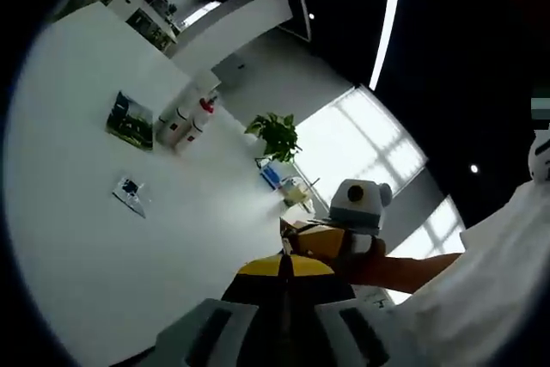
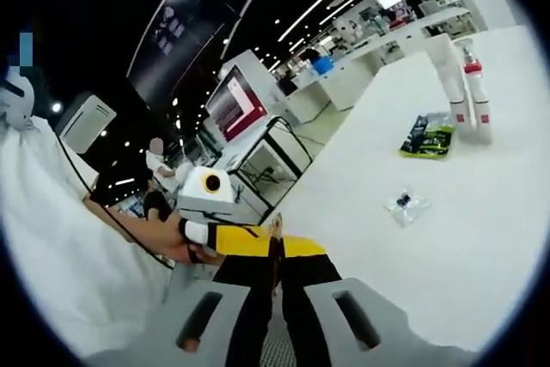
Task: Arrange the skincare products in the storage area until every visible bottle or jar stands upright without overlapping.
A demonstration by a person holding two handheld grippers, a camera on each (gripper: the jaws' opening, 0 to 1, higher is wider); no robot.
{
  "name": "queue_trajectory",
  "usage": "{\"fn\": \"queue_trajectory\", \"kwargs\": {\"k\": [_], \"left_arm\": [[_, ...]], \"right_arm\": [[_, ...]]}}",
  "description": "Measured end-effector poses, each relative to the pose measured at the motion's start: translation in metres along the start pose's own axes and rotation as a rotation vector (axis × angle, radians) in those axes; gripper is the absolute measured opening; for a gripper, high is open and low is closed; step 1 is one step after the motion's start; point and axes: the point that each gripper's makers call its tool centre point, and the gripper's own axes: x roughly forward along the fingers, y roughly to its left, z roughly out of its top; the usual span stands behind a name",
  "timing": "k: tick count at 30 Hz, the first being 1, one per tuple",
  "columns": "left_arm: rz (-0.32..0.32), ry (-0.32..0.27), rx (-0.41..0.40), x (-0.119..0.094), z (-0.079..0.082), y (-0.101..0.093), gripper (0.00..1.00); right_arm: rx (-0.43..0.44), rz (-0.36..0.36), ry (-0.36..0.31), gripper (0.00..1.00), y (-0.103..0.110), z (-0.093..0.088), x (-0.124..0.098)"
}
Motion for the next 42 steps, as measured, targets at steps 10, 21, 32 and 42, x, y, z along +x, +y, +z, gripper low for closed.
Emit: {"fn": "queue_trajectory", "kwargs": {"k": [10, 21, 32, 42], "left_arm": [[-0.017, -0.037, -0.026, -0.004, 0.007, 0.001, 0.01], [-0.045, -0.21, -0.094, -0.014, 0.043, -0.012, 0.01], [-0.059, -0.16, -0.067, -0.012, 0.029, -0.023, 0.05], [-0.013, -0.216, -0.154, -0.022, 0.042, -0.004, 0.01]], "right_arm": [[-0.046, -0.013, -0.022, 0.04, -0.002, 0.004, -0.002], [0.156, 0.121, -0.07, 0.0, 0.023, 0.019, 0.004], [0.271, 0.148, -0.129, 0.0, 0.023, 0.028, -0.003], [-0.186, -0.215, -0.089, 0.28, -0.014, 0.022, -0.019]]}}
